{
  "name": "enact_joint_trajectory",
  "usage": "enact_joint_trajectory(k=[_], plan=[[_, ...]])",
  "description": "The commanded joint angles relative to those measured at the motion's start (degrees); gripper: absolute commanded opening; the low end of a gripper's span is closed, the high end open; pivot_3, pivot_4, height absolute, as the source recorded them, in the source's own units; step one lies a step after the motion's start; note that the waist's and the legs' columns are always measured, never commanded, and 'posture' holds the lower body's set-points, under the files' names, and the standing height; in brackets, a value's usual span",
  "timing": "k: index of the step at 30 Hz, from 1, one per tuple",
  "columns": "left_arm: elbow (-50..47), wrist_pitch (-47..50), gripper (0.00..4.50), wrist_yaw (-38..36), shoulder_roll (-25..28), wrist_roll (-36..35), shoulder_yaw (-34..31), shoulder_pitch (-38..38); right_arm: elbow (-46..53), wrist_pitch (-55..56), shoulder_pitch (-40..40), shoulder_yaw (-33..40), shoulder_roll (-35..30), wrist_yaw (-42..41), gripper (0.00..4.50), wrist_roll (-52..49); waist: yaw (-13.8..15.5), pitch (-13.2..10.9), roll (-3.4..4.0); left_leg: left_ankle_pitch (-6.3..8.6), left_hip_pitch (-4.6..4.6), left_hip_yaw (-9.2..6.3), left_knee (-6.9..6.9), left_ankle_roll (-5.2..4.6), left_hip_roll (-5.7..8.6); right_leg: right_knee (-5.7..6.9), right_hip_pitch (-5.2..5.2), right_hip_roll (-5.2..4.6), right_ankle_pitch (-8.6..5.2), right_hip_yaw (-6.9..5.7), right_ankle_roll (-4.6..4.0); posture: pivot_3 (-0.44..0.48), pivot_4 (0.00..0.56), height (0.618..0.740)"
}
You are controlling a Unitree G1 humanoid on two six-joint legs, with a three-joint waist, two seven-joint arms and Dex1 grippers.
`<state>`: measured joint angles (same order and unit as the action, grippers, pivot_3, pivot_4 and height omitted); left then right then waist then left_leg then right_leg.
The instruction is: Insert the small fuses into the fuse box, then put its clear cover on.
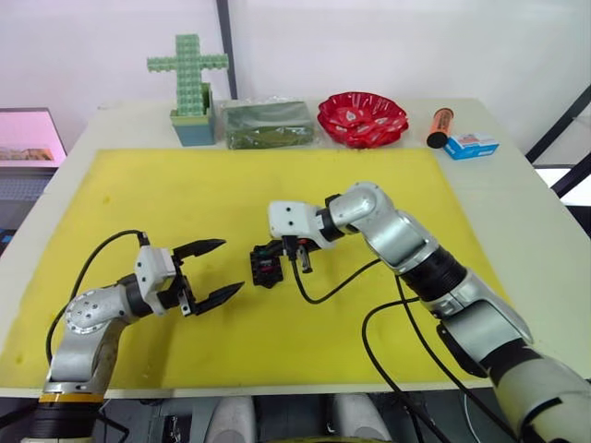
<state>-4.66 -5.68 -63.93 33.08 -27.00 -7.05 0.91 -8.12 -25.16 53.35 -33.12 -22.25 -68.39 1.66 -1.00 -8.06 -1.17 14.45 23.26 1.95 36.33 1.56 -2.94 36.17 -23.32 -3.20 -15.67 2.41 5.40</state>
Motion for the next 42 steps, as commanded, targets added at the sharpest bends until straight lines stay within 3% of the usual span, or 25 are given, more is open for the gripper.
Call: enact_joint_trajectory(k=[1,9,24,29,42], plan=[[-0.21,-1.00,4.50,-0.50,-0.32,-0.02,0.58,1.01,-0.97,-1.88,1.45,0.29,1.09,-0.57,0.01,0.31,-0.01,0.00,0.00,0.00,0.00,0.00,-0.01,0.00,0.00,0.00,0.00,0.00,0.01,0.00,0.01,0.000,0.150,0.740],[1.39,-2.24,4.50,-0.66,-0.84,0.95,1.63,2.59,-3.67,-4.73,2.52,0.05,1.85,-1.94,0.01,0.27,0.02,0.00,0.00,0.00,-0.09,-0.02,-0.01,0.00,-0.01,0.04,0.07,0.02,0.01,0.00,0.01,0.000,0.150,0.740],[2.97,-3.51,4.50,-0.82,-1.59,2.00,2.19,3.57,-5.80,0.44,3.02,-0.28,2.39,-3.09,0.01,1.18,-0.02,0.00,0.00,0.00,-0.14,-0.02,-0.02,0.00,-0.01,0.04,0.11,0.03,0.01,0.00,0.01,0.000,0.150,0.740],[3.43,-3.91,4.50,-1.16,-1.47,2.10,2.10,3.45,-5.25,0.33,2.88,0.49,2.74,-2.76,1.26,1.05,0.01,0.00,0.01,0.00,-0.12,-0.02,-0.02,0.00,-0.01,0.04,0.10,0.03,0.01,0.00,0.02,0.000,0.150,0.740],[0.37,-0.64,4.50,0.79,-1.25,2.29,2.89,5.28,-5.30,-0.50,3.80,2.60,3.20,-3.33,1.26,-0.56,0.05,0.00,0.01,0.00,-0.10,-0.03,-0.02,0.00,-0.01,0.04,0.09,0.03,0.01,0.00,0.02,0.000,0.150,0.740]])
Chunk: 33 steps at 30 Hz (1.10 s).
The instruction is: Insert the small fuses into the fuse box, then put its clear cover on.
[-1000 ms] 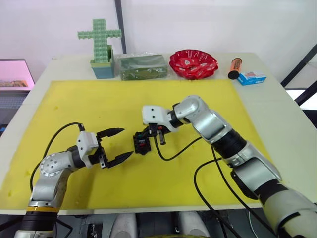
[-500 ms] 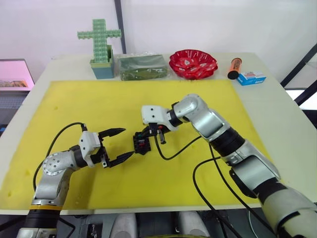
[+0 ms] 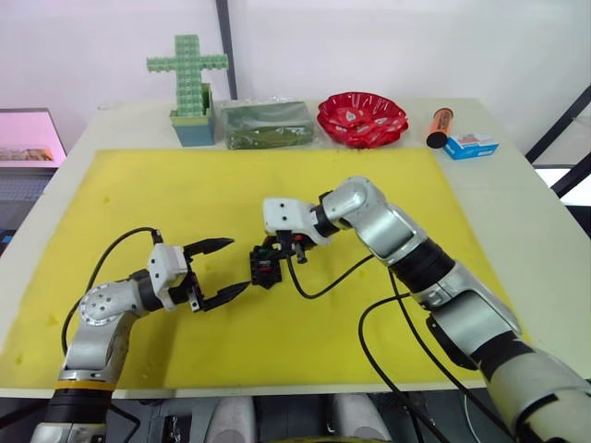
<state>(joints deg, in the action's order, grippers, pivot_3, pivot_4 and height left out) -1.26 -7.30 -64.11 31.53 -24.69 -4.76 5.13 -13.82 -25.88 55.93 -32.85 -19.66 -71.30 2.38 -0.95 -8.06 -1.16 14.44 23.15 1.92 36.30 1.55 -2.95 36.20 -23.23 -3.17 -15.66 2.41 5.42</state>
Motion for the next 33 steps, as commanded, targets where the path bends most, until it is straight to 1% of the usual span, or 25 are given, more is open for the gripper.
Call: enact_joint_trajectory(k=[1,9,16,19,20,21,33], plan=[[-3.26,1.23,4.50,1.12,0.28,0.00,0.67,1.12,0.39,0.22,1.28,2.42,0.61,-0.41,1.26,-1.37,-0.02,0.00,0.00,0.00,0.00,0.00,0.00,0.00,0.00,0.00,0.00,0.00,0.00,0.00,0.00,0.000,0.150,0.740],[-8.09,5.41,4.50,3.67,0.61,-0.37,1.52,1.60,2.83,-2.34,2.26,4.51,-0.19,-1.44,1.26,-3.53,-0.01,0.00,0.00,0.00,0.00,-0.01,-0.01,0.00,0.00,0.00,0.00,0.02,0.00,0.00,0.01,0.000,0.150,0.740],[-8.80,6.26,4.50,3.80,0.88,-0.40,1.06,0.58,4.46,-3.94,2.08,6.39,-0.33,-1.06,1.26,-4.89,-0.06,0.00,0.00,0.00,0.00,-0.03,-0.02,0.00,0.00,0.00,0.00,0.03,0.00,0.00,0.01,0.000,0.150,0.740],[-8.39,5.75,4.50,3.47,0.97,-0.42,0.81,-0.05,4.83,-3.97,1.61,6.56,-0.18,-0.89,0.62,-5.31,-0.04,0.00,0.00,0.00,0.00,-0.03,-0.02,0.00,0.00,0.00,-0.01,0.03,0.00,0.00,0.01,0.000,0.150,0.740],[-8.00,5.42,4.50,3.26,0.96,-0.42,0.70,-0.24,4.79,-3.65,1.31,6.33,-0.14,-0.76,0.29,-5.13,-0.04,0.00,0.00,0.00,0.01,-0.03,-0.02,0.00,0.00,0.00,-0.01,0.03,0.00,0.00,0.01,0.000,0.150,0.740],[-7.61,5.06,4.50,3.04,0.95,-0.37,0.61,-0.40,4.69,-3.44,1.07,6.14,-0.08,-0.65,0.06,-4.99,-0.04,0.00,0.00,0.00,0.01,-0.03,-0.02,0.00,0.00,0.00,-0.01,0.03,0.00,0.00,0.01,0.000,0.150,0.740],[-1.70,0.01,4.50,0.40,0.99,-0.16,0.03,-1.12,0.10,-0.26,-0.48,3.97,0.66,0.65,0.06,-2.61,-0.02,0.00,0.00,0.00,0.01,-0.02,-0.01,0.00,0.00,-0.01,-0.01,0.03,0.00,0.00,0.00,0.000,0.150,0.740]])
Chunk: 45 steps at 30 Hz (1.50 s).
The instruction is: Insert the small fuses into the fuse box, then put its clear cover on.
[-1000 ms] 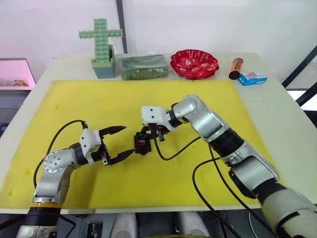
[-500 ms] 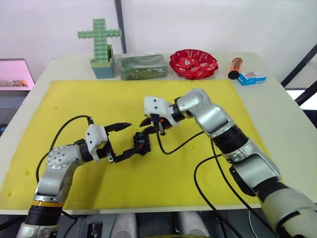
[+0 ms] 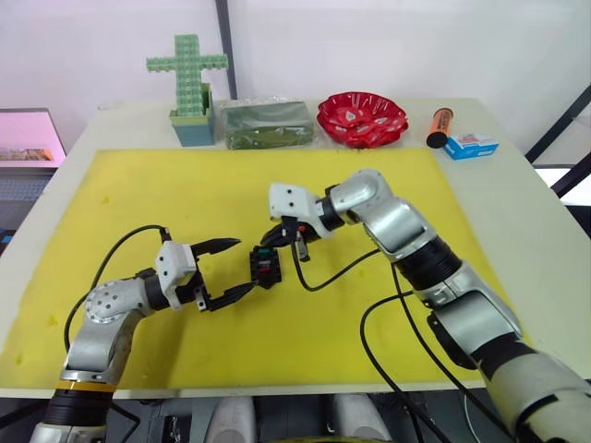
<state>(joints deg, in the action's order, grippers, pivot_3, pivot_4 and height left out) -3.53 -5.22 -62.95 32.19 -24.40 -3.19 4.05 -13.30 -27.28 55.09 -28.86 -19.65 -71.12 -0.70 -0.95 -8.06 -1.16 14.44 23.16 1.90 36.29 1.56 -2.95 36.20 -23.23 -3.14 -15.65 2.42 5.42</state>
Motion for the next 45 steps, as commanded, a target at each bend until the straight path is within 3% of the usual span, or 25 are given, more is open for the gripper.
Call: enact_joint_trajectory(k=[1,23,32,45], plan=[[1.15,-2.58,4.50,-0.97,0.31,-0.44,-1.55,0.00,-0.97,1.46,0.29,-0.12,0.86,0.58,0.06,0.62,-0.01,0.00,0.00,0.00,0.00,0.00,0.00,0.00,0.00,0.00,0.00,0.00,0.00,0.00,0.00,0.000,0.150,0.740],[5.90,-7.85,4.50,-3.04,0.03,-0.47,-1.46,-0.56,-3.25,6.79,-3.01,-4.37,0.84,-0.26,0.06,5.34,-0.05,0.01,0.00,0.00,-0.14,0.00,-0.02,0.00,-0.01,0.01,0.12,0.01,0.00,0.00,-0.01,0.000,0.150,0.740],[6.84,-8.78,4.50,-3.20,-0.24,-0.28,-1.13,-0.29,-4.06,10.57,-4.83,-7.33,-1.14,-1.90,0.06,9.14,-0.02,0.02,0.00,0.01,-0.73,0.02,-0.16,0.00,-0.02,-0.06,0.65,-0.01,-0.12,0.01,-0.20,0.000,0.150,0.740],[7.97,-8.90,4.50,-3.68,-0.28,-0.27,-1.14,1.08,-4.19,8.63,-6.08,-5.44,0.53,-1.18,0.06,7.74,-0.07,0.07,0.01,0.01,-0.77,0.02,-0.17,0.00,-0.02,-0.06,0.68,-0.02,-0.13,0.01,-0.21,0.000,0.150,0.740]])
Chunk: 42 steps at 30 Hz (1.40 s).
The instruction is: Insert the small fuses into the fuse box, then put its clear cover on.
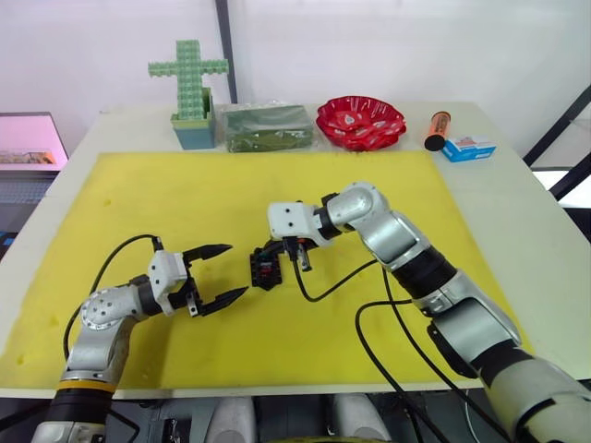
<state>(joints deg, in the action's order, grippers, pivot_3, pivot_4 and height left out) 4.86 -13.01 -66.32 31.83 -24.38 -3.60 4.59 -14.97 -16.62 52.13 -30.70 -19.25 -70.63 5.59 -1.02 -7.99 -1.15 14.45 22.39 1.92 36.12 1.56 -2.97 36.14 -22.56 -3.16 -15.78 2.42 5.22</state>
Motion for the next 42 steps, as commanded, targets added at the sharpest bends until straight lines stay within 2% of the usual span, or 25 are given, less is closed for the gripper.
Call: enact_joint_trajectory(k=[1,7,15,21,25,29,33,39,40,42], plan=[[-0.41,-1.12,4.50,-0.33,0.08,-0.30,-0.72,0.56,-1.79,-2.24,-3.33,-3.29,0.08,-2.08,0.06,0.96,-0.01,0.00,0.00,0.00,0.00,0.00,0.00,0.00,0.00,0.00,0.00,0.00,0.00,0.00,0.00,0.000,0.150,0.740],[-0.89,-0.92,4.50,-0.30,0.17,-0.35,-0.67,0.47,2.69,-4.94,-3.63,0.95,0.55,-1.52,0.06,-2.56,0.00,-0.01,0.00,0.00,0.00,0.01,-0.02,0.00,0.00,-0.01,-0.01,-0.02,0.00,0.00,0.00,0.000,0.150,0.740],[-1.85,-0.25,4.50,-0.21,0.51,-0.59,-0.74,0.33,14.39,-13.42,-2.20,9.58,-1.91,0.14,0.06,-10.09,0.14,-0.08,0.02,0.00,0.27,0.03,-0.03,0.00,0.00,0.00,-0.29,-0.06,0.00,0.00,0.01,0.000,0.150,0.740],[-2.09,0.21,4.50,-0.37,0.77,-0.76,-0.78,0.39,24.60,-23.15,-4.64,16.31,-7.10,1.35,0.06,-16.89,0.20,-0.08,0.00,0.00,0.30,0.03,-0.02,0.00,0.01,-0.04,-0.29,-0.11,-0.01,0.00,-0.01,0.000,0.150,0.740],[-2.36,0.72,4.50,-0.42,1.04,-1.06,-0.91,0.68,29.72,-24.60,-9.26,21.57,-13.68,2.19,0.06,-19.62,0.23,-0.09,-0.01,0.01,0.31,0.03,-0.04,0.01,0.02,-0.09,-0.29,-0.23,-0.01,-0.01,-0.03,0.000,0.150,0.740],[-2.31,0.89,4.50,-0.64,1.30,-1.20,-1.14,0.73,32.78,-23.76,-16.68,26.92,-21.25,2.54,0.94,-21.39,0.21,-0.10,-0.03,0.01,0.37,0.02,-0.04,0.01,0.11,-0.16,-0.32,-0.39,-0.02,0.01,-0.03,0.000,0.150,0.740],[-2.22,1.18,4.50,-0.69,1.35,-1.20,-1.27,1.09,33.22,-22.06,-23.62,31.59,-27.12,3.91,2.30,-21.83,0.17,-0.12,-0.04,0.01,0.40,0.05,-0.02,0.01,0.15,-0.22,-0.33,-0.43,-0.01,0.07,-0.03,0.000,0.150,0.740],[-1.84,1.50,4.50,-0.83,1.32,-1.16,-1.28,1.75,31.86,-21.24,-32.02,37.34,-31.46,5.51,4.29,-23.76,0.23,-0.13,-0.06,0.01,0.39,0.18,-0.04,0.01,0.12,-0.22,-0.34,-0.31,-0.01,0.06,-0.02,0.000,0.150,0.740],[-1.92,1.56,4.50,-0.80,1.28,-1.14,-1.21,1.79,31.80,-22.51,-32.27,37.65,-31.09,6.38,4.43,-24.61,0.23,-0.13,-0.06,0.01,0.39,0.18,-0.04,0.01,0.12,-0.22,-0.35,-0.31,-0.01,0.06,-0.02,0.000,0.150,0.740],[-2.02,1.71,4.50,-0.74,1.19,-1.08,-1.04,1.95,31.66,-24.04,-32.16,37.24,-30.46,7.30,4.43,-25.97,0.00,-0.13,-0.06,0.01,0.38,0.20,-0.02,0.01,0.11,-0.21,-0.36,-0.31,-0.01,0.08,-0.02,0.000,0.150,0.740]])
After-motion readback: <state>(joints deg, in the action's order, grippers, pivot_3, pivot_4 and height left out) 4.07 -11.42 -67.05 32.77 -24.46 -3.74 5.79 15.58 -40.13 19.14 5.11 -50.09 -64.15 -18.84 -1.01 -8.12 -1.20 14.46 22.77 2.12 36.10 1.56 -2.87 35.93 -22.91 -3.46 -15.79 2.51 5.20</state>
